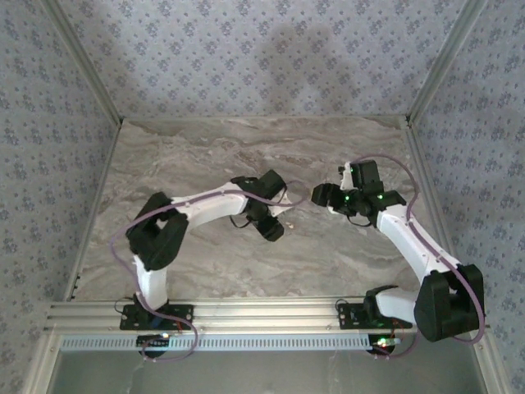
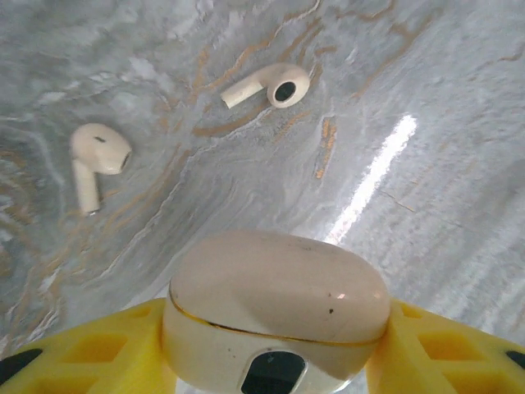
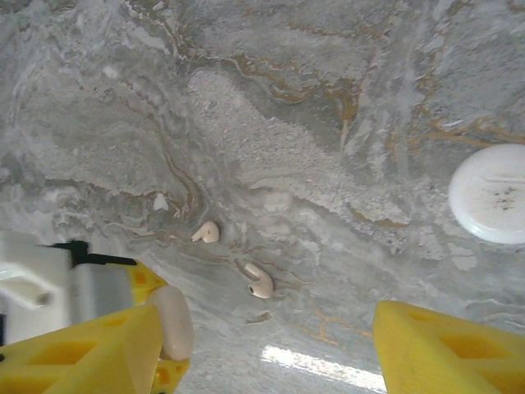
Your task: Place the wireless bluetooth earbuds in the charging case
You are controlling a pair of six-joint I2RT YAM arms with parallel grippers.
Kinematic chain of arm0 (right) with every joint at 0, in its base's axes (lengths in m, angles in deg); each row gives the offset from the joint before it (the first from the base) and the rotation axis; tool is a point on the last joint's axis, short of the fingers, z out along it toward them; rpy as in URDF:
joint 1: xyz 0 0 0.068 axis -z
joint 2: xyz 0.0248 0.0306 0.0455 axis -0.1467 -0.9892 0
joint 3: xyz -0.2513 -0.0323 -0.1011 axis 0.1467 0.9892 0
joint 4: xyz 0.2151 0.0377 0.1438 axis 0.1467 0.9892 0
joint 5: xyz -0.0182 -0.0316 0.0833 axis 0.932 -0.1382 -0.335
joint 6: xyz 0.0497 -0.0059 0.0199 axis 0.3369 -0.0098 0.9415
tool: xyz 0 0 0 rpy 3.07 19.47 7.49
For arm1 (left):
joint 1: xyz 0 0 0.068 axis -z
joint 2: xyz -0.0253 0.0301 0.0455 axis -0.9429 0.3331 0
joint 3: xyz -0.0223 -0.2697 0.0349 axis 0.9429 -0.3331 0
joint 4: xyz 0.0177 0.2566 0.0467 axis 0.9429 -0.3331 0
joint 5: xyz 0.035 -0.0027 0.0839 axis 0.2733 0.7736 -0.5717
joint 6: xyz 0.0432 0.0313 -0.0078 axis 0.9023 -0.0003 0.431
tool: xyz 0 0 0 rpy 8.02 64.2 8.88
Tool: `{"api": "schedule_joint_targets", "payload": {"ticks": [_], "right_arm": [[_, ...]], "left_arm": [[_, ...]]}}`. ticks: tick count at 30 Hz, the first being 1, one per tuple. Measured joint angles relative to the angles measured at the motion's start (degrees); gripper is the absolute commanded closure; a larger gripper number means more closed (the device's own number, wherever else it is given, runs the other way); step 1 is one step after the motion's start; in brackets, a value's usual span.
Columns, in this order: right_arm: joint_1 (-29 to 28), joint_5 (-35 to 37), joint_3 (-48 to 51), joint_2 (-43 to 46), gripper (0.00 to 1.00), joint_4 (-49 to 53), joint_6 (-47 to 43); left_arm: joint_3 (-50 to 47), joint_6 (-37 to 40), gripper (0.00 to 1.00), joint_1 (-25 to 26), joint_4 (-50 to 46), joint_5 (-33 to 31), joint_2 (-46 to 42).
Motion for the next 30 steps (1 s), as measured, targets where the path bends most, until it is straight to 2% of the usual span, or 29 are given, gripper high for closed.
{"api": "schedule_joint_targets", "payload": {"ticks": [5,15,21,30], "right_arm": [[-0.8,-2.3,0.8,0.0,0.30,-1.9,1.0],[-4.0,-8.2,6.7,1.6,0.40,-9.1,5.0],[-8.5,-13.9,9.6,3.7,0.41,-16.0,7.4],[-15.4,-17.3,10.0,3.7,0.44,-23.2,10.3]], "left_arm": [[-8.2,2.1,0.46,-2.2,8.1,4.4,-7.9],[-25.1,8.9,0.49,-6.3,25.3,14.0,-22.5],[-27.2,13.1,0.50,-6.2,30.2,15.2,-25.9],[-27.2,14.9,0.50,-6.2,31.1,15.1,-26.0]]}}
